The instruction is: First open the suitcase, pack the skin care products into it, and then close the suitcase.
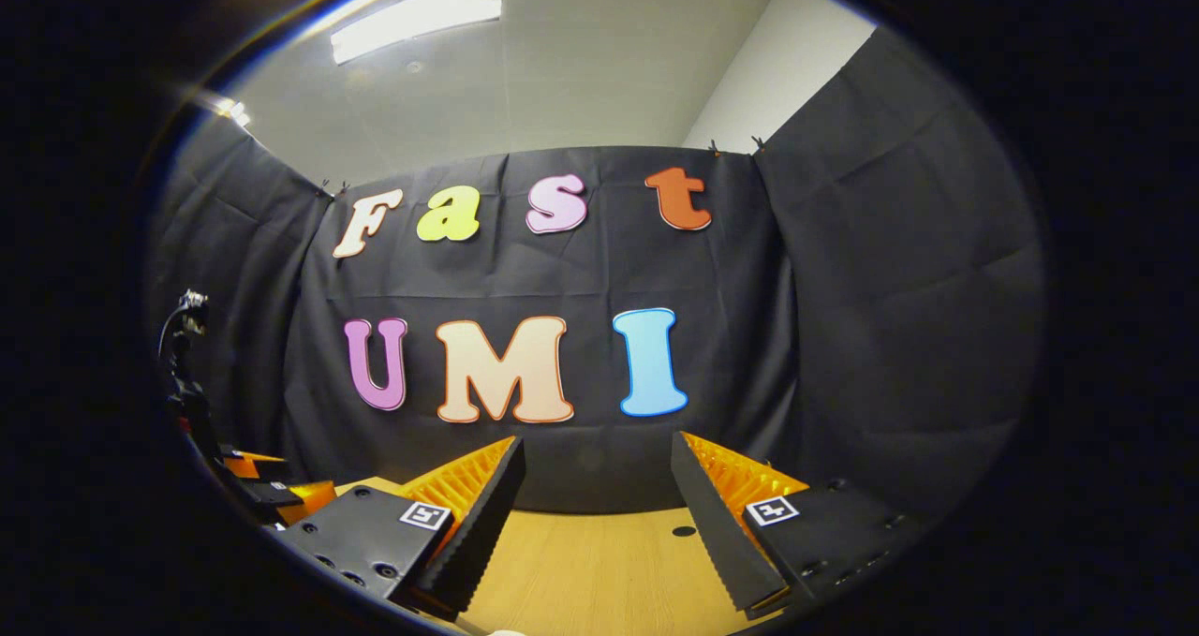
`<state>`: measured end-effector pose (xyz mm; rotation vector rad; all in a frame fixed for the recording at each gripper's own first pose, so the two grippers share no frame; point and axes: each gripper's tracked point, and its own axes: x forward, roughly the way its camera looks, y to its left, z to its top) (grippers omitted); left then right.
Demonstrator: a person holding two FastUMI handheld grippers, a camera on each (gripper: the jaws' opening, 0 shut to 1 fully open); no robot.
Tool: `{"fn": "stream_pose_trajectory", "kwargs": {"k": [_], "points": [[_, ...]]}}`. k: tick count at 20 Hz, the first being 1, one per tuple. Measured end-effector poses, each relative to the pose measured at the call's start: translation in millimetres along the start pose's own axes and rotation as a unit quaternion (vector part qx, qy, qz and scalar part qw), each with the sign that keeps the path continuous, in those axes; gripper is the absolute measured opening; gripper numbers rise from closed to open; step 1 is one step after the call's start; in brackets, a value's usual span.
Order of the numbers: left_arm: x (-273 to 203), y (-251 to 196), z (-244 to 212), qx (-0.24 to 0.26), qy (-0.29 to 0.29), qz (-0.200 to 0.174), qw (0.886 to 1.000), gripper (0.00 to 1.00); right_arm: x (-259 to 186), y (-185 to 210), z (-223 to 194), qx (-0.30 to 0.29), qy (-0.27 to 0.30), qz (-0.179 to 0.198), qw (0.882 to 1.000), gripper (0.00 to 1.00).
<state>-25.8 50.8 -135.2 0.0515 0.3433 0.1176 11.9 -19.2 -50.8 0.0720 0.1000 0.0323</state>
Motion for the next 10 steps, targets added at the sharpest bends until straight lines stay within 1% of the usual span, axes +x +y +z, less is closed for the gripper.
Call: {"fn": "stream_pose_trajectory", "kwargs": {"k": [5,8,10], "points": [[7.7,-4.4,-70.1,0.019,0.086,-0.026,0.996,0.95,-3.0,5.1,-12.6,-0.017,0.018,-0.009,1.0,0.98],[7.4,-9.6,-117.4,0.016,0.146,-0.036,0.988,0.96,-3.9,7.1,-16.6,-0.026,0.027,-0.01,0.999,0.98],[5.3,-14.3,-136.3,0.013,0.175,-0.042,0.984,0.96,-5.2,7.8,-20.8,-0.034,0.032,-0.01,0.999,0.99]]}}
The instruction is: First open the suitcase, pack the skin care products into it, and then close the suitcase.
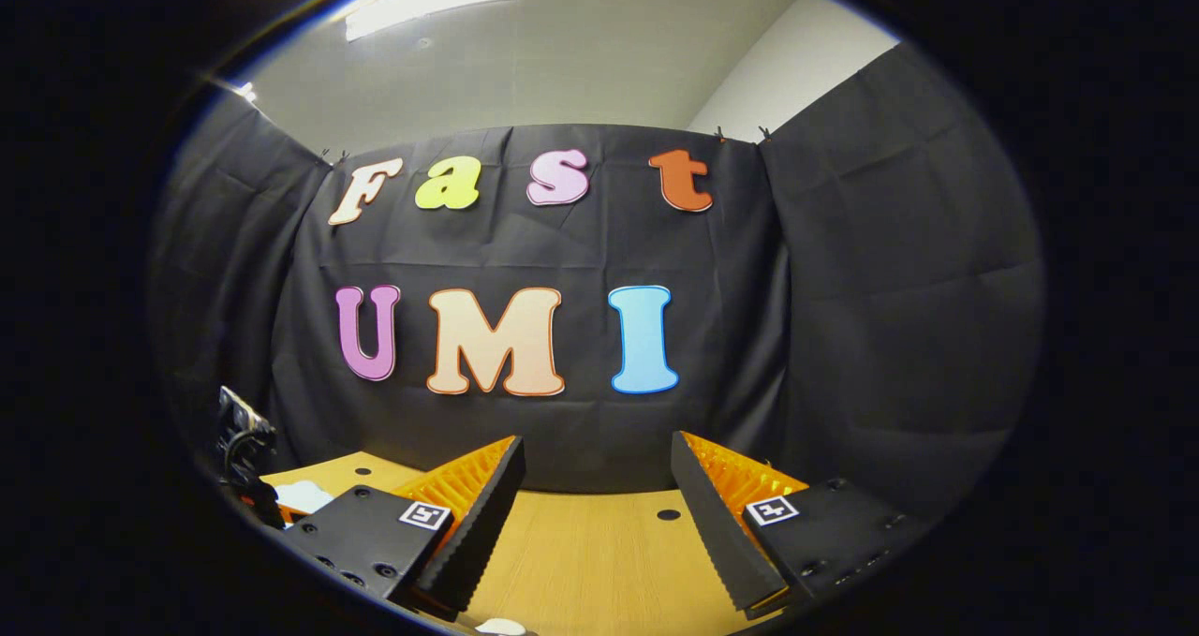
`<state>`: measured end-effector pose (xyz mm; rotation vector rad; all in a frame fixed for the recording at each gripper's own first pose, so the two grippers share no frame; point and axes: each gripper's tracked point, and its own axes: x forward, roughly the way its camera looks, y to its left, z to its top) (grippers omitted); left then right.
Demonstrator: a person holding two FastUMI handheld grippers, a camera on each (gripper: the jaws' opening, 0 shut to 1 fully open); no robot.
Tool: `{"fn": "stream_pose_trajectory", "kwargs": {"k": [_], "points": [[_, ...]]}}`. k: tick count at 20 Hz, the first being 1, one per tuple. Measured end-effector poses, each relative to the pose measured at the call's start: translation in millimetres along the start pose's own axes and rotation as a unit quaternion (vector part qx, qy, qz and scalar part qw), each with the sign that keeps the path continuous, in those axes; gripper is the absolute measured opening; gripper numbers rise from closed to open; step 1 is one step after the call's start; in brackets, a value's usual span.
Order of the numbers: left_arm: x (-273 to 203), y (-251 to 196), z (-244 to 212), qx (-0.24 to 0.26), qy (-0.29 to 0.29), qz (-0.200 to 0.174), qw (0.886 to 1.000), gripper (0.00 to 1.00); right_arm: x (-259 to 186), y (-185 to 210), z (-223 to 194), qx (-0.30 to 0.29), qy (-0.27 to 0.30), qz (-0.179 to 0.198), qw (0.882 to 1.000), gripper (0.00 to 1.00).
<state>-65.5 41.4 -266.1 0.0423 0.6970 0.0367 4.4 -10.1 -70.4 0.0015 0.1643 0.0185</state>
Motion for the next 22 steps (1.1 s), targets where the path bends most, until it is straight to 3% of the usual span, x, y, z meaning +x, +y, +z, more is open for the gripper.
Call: {"fn": "stream_pose_trajectory", "kwargs": {"k": [7,11,13,16,18,20,21,22], "points": [[17.5,-21.2,-45.1,0.007,0.063,-0.023,0.998,0.95,-0.3,0.1,-18.4,-0.027,0.025,0.006,0.999,0.99],[30.7,-28.0,-80.1,-0.006,0.115,-0.022,0.993,0.94,1.9,-3.9,-22.3,-0.031,0.03,0.001,0.999,0.99],[35.1,-31.3,-95.0,-0.02,0.143,-0.024,0.989,0.89,2.7,-5.8,-25.0,-0.034,0.033,-0.003,0.999,0.99],[42.3,-26.5,-98.8,-0.01,0.149,-0.017,0.989,0.88,2.4,-9.5,-27.8,-0.039,0.037,-0.007,0.999,0.99],[44.6,-25.7,-102.7,-0.016,0.161,-0.017,0.987,0.77,1.1,-11.5,-27.9,-0.041,0.036,-0.009,0.998,0.99],[44.1,-21.0,-108.7,-0.035,0.176,-0.008,0.984,0.54,0.5,-13.2,-26.0,-0.04,0.031,-0.011,0.999,0.99],[42.4,-18.3,-108.2,-0.042,0.18,-0.008,0.983,0.29,-0.9,-14.1,-26.4,-0.039,0.03,-0.011,0.999,0.99],[39.7,-19.0,-110.3,-0.046,0.19,-0.014,0.981,0.22,-1.4,-14.5,-26.9,-0.037,0.03,-0.012,0.999,0.99]]}}
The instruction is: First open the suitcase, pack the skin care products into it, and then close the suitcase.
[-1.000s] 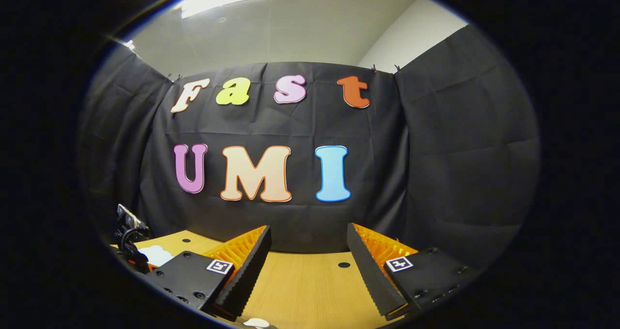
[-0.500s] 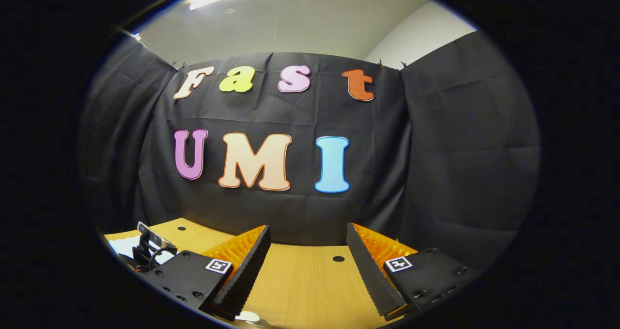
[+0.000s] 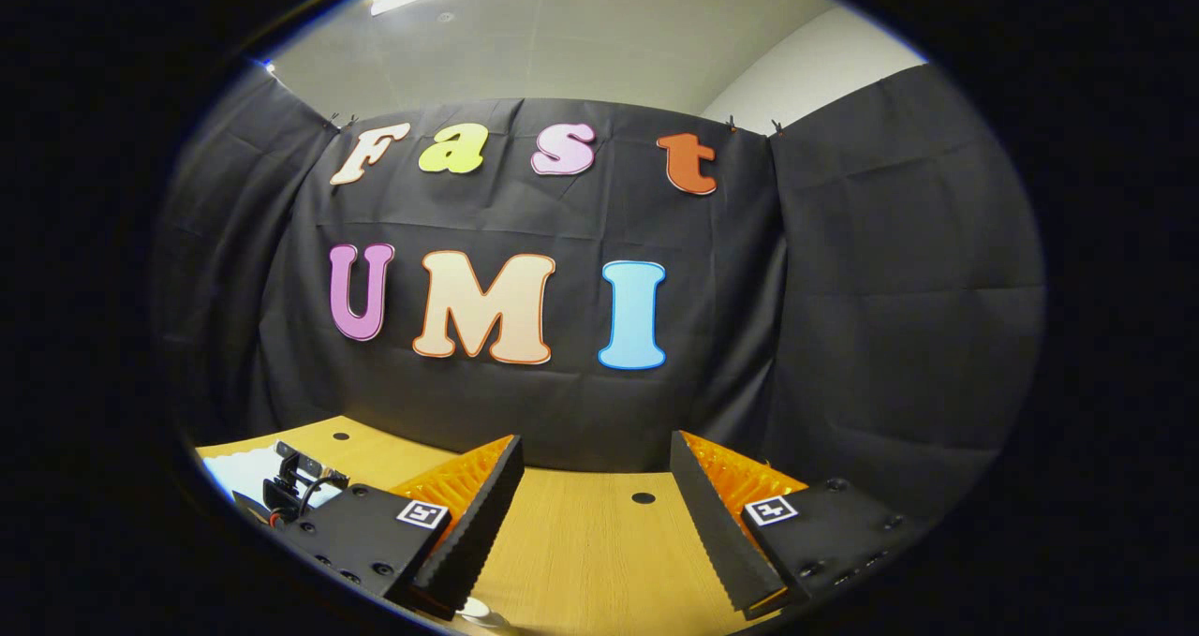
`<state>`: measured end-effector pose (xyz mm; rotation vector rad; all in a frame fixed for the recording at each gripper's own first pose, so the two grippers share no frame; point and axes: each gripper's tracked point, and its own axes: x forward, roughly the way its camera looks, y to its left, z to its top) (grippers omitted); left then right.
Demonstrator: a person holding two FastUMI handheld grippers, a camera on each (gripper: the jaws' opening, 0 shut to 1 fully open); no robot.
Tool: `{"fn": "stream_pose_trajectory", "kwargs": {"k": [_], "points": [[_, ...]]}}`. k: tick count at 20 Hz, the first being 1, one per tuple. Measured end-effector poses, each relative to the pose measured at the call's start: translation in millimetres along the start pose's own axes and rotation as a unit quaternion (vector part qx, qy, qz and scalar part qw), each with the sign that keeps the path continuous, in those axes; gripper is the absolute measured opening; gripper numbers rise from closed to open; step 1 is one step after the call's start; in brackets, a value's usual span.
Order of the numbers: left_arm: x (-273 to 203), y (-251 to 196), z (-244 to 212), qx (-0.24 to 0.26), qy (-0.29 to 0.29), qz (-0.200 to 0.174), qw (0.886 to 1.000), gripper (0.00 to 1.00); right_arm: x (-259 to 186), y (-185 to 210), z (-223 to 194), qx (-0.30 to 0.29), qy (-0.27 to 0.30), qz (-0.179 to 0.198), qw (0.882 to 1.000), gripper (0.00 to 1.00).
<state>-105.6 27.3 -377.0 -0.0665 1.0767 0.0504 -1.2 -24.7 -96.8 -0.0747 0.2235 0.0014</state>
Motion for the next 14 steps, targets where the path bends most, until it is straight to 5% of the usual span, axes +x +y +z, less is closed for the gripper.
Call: {"fn": "stream_pose_trajectory", "kwargs": {"k": [6,9,14], "points": [[-18.9,-5.4,33.2,0.057,-0.029,0.004,0.998,0.07,-2.6,5.6,-5.3,0.019,0.001,0.008,1.0,0.99],[-34.0,-7.0,44.2,0.025,-0.027,-0.017,0.999,0.04,-2.6,10.4,-4.4,0.024,-0.003,0.014,1.0,0.99],[-70.2,4.8,86.3,0.043,-0.056,-0.017,0.997,0.02,1.1,19.5,-3.8,0.037,-0.007,0.022,0.999,0.99]]}}
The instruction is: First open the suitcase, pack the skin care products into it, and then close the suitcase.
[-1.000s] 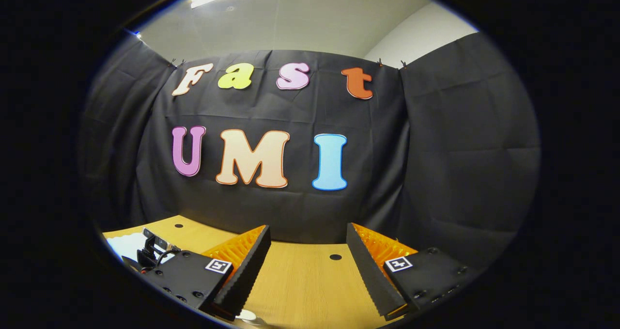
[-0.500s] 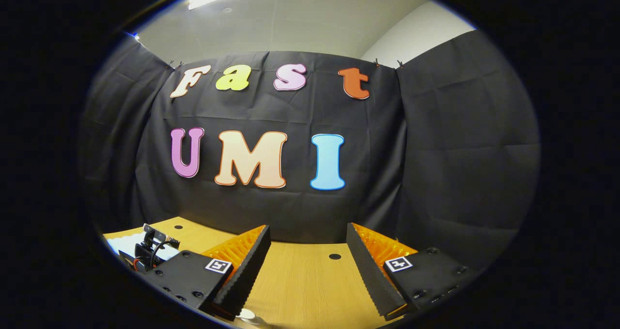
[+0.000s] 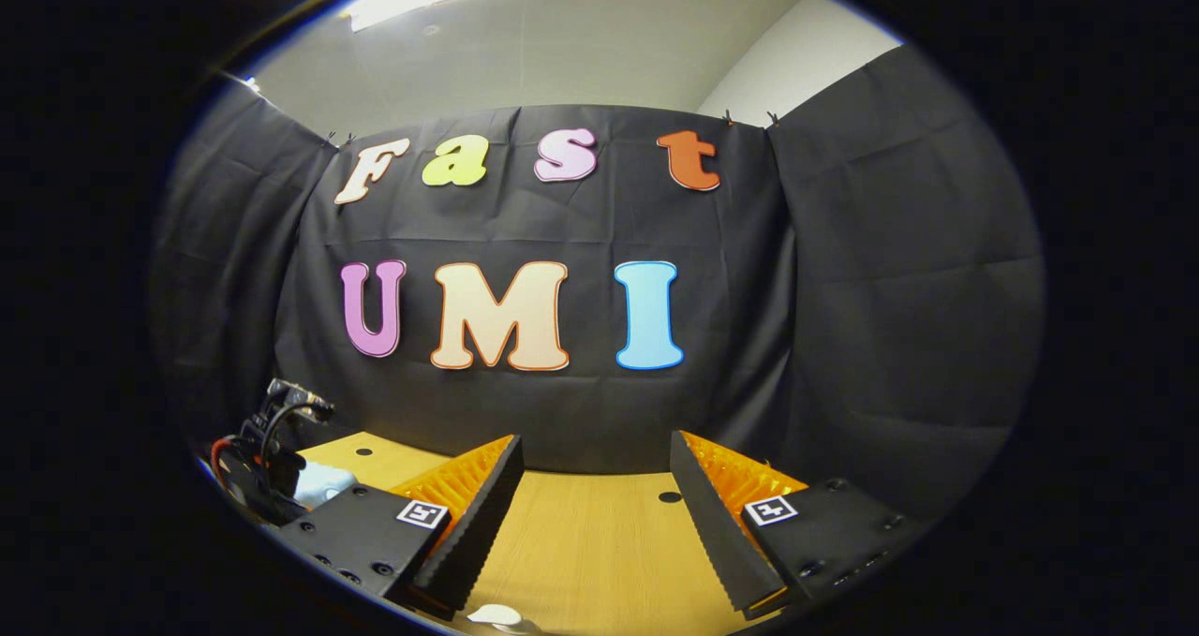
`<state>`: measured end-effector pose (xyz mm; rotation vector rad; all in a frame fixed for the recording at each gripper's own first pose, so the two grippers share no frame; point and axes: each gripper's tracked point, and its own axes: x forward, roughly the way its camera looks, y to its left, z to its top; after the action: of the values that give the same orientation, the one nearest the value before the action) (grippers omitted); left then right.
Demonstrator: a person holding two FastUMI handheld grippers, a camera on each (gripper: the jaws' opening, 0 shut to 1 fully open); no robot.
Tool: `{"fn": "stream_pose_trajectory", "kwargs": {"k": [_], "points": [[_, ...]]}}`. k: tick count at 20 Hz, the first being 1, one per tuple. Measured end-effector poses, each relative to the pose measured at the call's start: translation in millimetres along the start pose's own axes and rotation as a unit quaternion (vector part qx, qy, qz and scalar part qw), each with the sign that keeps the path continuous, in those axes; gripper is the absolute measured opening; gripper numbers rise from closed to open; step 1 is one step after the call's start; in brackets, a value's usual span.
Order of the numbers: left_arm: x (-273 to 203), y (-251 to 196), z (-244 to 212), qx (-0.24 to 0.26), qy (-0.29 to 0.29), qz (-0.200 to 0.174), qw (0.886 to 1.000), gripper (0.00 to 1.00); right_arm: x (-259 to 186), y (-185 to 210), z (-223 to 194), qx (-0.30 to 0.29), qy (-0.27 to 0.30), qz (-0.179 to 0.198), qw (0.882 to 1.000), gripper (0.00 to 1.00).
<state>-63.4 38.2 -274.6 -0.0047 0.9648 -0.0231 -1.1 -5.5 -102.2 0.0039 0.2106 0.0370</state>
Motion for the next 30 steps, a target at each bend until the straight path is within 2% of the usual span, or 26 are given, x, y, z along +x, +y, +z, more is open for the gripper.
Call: {"fn": "stream_pose_trajectory", "kwargs": {"k": [6,10,13,16,19,22,30], "points": [[-40.4,53.7,51.2,-0.026,-0.036,0.0,0.999,0.02,9.1,11.2,1.6,0.018,-0.003,0.0,1.0,0.99],[-61.5,98.7,76.2,-0.006,-0.063,0.021,0.998,0.02,17.4,33.0,-0.8,0.031,0.0,0.002,1.0,0.99],[-71.3,131.3,90.5,-0.004,-0.08,0.024,0.996,0.02,21.9,54.7,1.1,0.029,-0.004,-0.001,1.0,0.98],[-77.6,168.3,98.2,0.006,-0.091,0.028,0.995,0.02,25.1,83.0,0.6,0.025,-0.006,-0.004,1.0,0.97],[-79.7,217.2,105.8,0.037,-0.096,0.056,0.993,0.02,25.2,110.9,1.3,0.026,-0.01,-0.012,1.0,0.97],[-78.0,266.6,108.9,0.044,-0.097,0.087,0.99,0.02,25.0,137.2,0.4,0.025,-0.013,-0.019,0.999,0.97],[-69.4,368.2,93.9,-0.009,-0.103,0.114,0.988,0.01,27.9,186.0,8.3,0.01,-0.01,-0.011,1.0,0.97]]}}
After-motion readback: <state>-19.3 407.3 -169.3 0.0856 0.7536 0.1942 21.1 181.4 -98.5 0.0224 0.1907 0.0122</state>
